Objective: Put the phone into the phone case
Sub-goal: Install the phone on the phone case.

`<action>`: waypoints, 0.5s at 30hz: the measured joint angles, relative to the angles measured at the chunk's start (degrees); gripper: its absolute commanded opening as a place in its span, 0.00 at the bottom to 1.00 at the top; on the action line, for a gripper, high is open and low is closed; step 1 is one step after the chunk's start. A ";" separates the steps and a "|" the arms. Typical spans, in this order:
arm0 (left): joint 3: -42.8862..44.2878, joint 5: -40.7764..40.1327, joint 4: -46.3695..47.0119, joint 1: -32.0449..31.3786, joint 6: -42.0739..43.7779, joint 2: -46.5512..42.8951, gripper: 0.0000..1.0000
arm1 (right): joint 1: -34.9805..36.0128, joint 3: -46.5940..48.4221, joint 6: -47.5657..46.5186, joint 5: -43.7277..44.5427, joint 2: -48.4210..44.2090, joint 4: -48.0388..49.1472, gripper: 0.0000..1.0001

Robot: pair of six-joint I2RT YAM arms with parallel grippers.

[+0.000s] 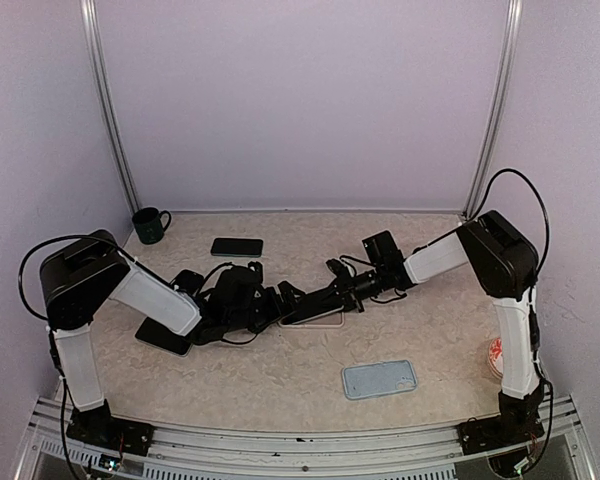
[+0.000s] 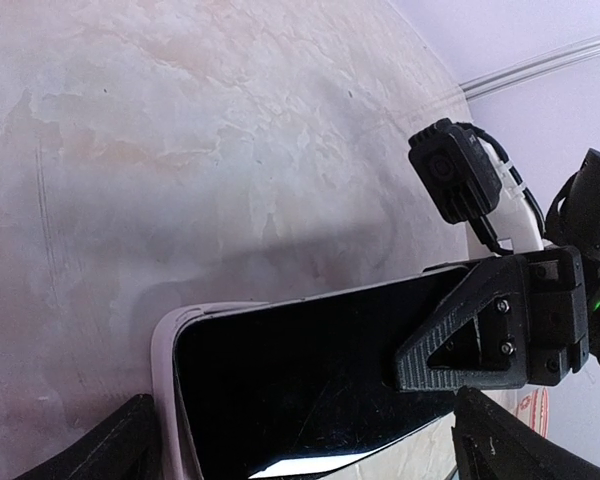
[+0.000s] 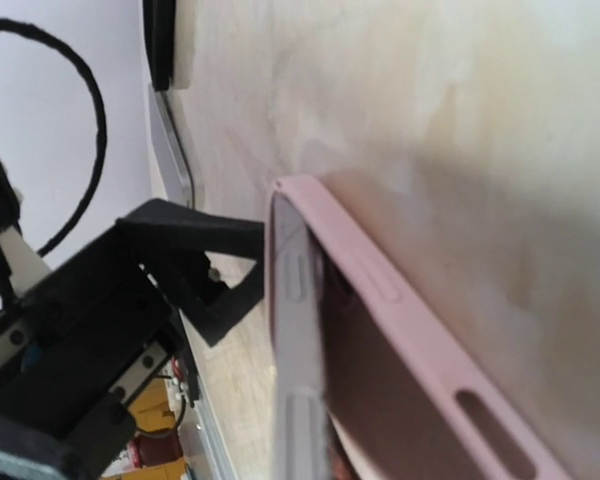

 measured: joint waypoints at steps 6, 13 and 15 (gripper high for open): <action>0.00 -1.29 -0.11 -0.50 -0.37 0.00 0.99 | 0.42 -1.90 3.93 1.05 -0.52 3.69 0.00; 0.00 -1.99 -1.55 -1.20 -0.59 -0.68 0.99 | 1.29 -4.07 7.67 3.67 -1.99 6.60 0.00; 0.00 -2.05 -1.95 -1.36 -0.59 -0.81 0.99 | 1.55 -4.35 8.28 4.26 -2.21 7.06 0.00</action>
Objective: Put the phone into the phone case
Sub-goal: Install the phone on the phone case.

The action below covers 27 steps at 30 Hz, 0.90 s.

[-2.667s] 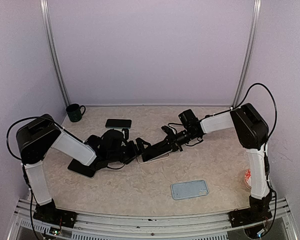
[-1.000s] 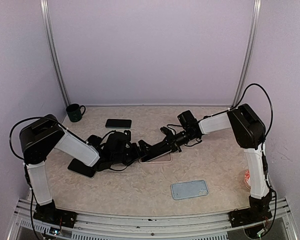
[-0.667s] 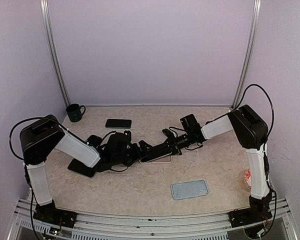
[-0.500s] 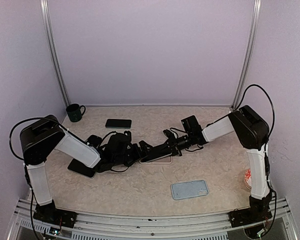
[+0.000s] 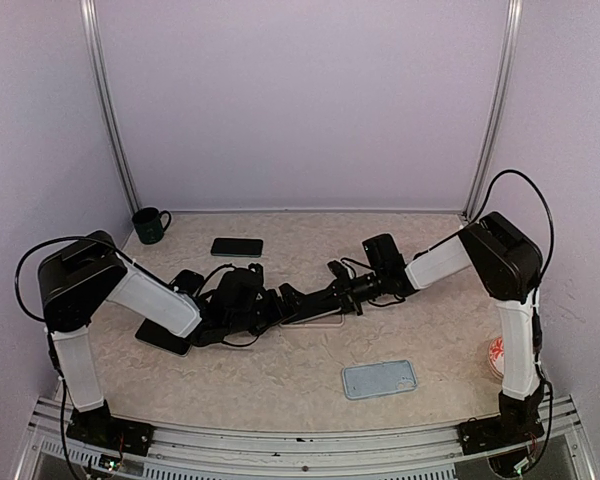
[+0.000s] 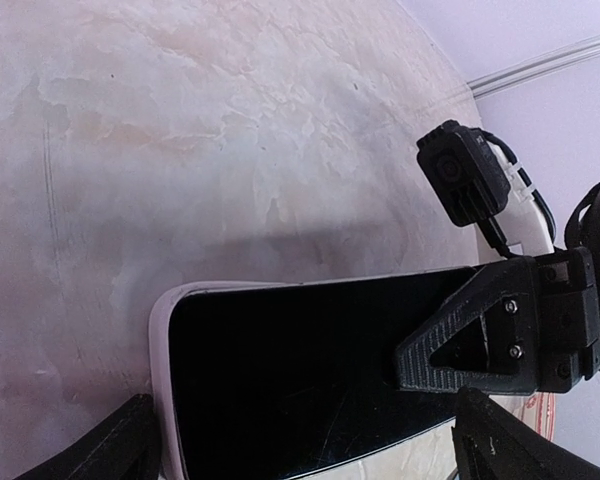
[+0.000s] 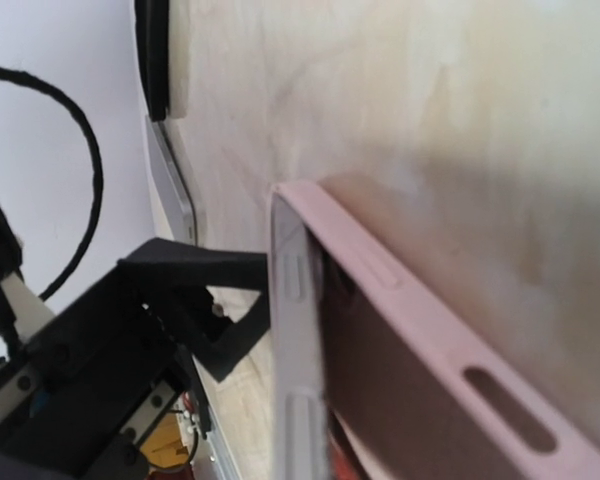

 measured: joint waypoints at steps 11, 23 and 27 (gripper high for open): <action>0.00 -0.61 -0.48 -0.28 0.00 -0.20 0.99 | 0.79 -1.55 2.60 1.29 -0.28 3.52 0.00; -1.46 -0.28 -2.08 -0.87 0.07 -2.78 0.99 | 1.11 -5.62 4.68 1.51 -0.28 12.50 0.00; -1.90 0.92 -2.08 -0.87 0.07 -3.08 0.99 | 1.09 -8.20 6.67 1.33 -0.28 17.66 0.00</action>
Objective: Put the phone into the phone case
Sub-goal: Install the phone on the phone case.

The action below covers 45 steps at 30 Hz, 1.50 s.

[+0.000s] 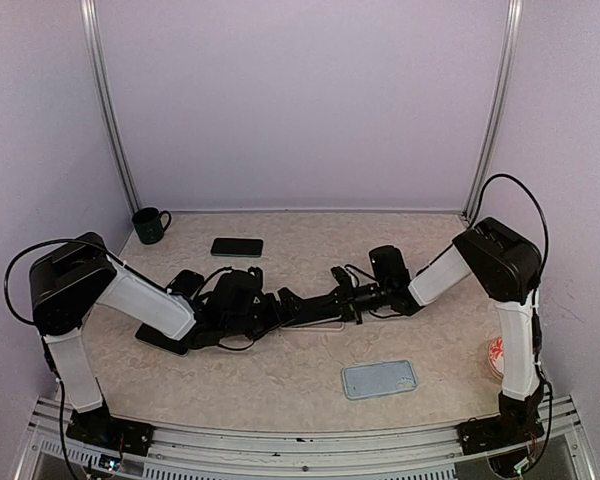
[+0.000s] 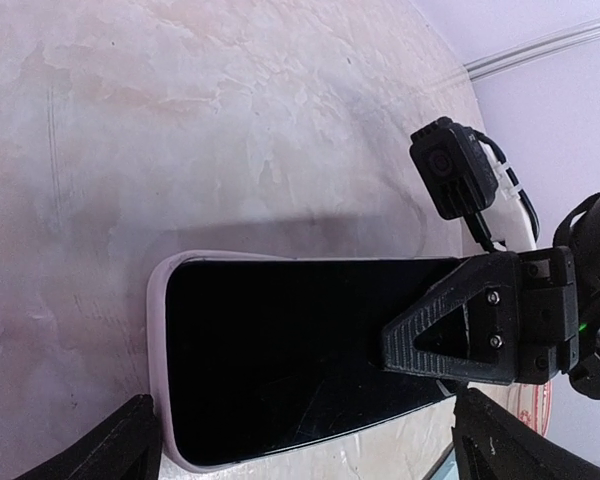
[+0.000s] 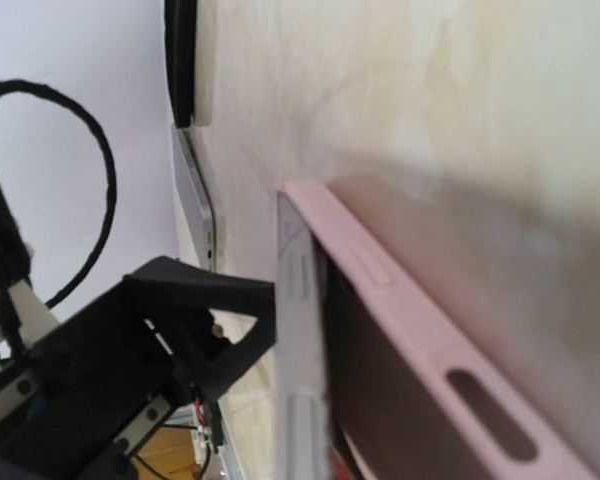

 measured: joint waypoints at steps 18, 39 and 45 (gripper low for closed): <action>-3.34 7.15 3.78 2.49 -0.22 -1.51 0.98 | 0.00 -4.33 3.50 -2.78 -1.36 7.58 0.00; -5.68 15.72 16.83 2.67 -1.68 -0.15 0.81 | 0.00 -7.69 6.60 -5.55 -3.41 18.97 0.00; -6.67 16.65 20.17 2.67 -2.23 0.07 0.74 | 0.15 -7.85 7.19 -6.58 -3.39 21.27 0.00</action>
